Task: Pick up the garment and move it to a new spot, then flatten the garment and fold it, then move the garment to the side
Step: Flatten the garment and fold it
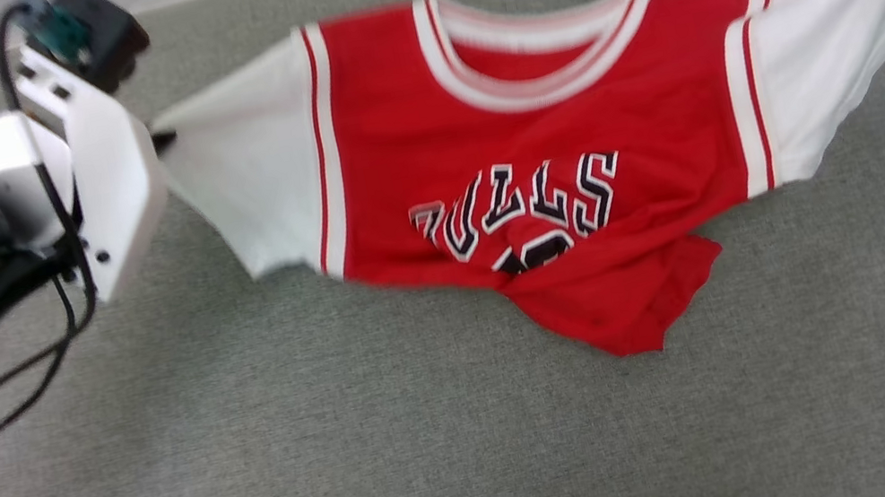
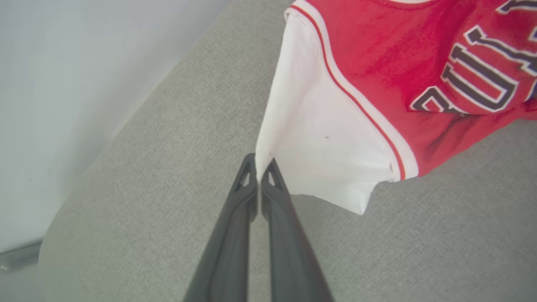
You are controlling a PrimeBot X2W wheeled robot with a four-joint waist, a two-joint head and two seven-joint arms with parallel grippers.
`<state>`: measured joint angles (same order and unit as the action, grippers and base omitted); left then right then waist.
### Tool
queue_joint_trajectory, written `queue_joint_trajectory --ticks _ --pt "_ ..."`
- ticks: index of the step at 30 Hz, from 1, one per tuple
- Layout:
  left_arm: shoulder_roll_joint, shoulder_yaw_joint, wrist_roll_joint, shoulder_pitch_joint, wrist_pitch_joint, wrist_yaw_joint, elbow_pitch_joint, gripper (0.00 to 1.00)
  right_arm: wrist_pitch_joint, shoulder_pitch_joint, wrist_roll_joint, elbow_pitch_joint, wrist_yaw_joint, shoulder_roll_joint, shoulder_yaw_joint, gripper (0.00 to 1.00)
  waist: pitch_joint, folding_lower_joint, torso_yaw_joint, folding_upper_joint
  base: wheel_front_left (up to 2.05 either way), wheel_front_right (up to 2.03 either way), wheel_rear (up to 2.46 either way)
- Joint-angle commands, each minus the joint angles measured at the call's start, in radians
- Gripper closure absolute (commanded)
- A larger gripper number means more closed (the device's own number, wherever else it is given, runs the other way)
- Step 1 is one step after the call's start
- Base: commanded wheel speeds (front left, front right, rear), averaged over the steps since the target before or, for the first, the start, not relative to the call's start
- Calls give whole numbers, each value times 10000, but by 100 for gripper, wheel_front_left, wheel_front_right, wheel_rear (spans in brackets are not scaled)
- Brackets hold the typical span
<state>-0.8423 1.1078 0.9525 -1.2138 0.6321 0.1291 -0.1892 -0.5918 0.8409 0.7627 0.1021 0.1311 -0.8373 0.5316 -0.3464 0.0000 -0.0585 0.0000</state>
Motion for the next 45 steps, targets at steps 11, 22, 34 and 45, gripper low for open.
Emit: queue_joint_trajectory --ticks 11,22,34,45 --pt "240 -526 -708 -2119 -1325 -6 102 100 4 1934 -472 -347 -7 -407 -216 100 327 0 399 0 0 0 0" --pt "1270 -1017 -1489 -5188 -2289 -5 -1539 100 671 5979 -1977 1324 -7 727 79 100 -1184 0 485 0 0 0 0" --pt "2162 -999 -2188 -8613 -4063 -5 -3963 100 1904 10387 -3431 4233 -7 2218 654 100 -2364 0 466 0 0 0 0" --pt "2677 -355 -1865 -9524 -5435 -5 -5420 100 3300 11800 -3514 6228 -7 2953 1440 100 -2685 0 619 0 0 0 0"
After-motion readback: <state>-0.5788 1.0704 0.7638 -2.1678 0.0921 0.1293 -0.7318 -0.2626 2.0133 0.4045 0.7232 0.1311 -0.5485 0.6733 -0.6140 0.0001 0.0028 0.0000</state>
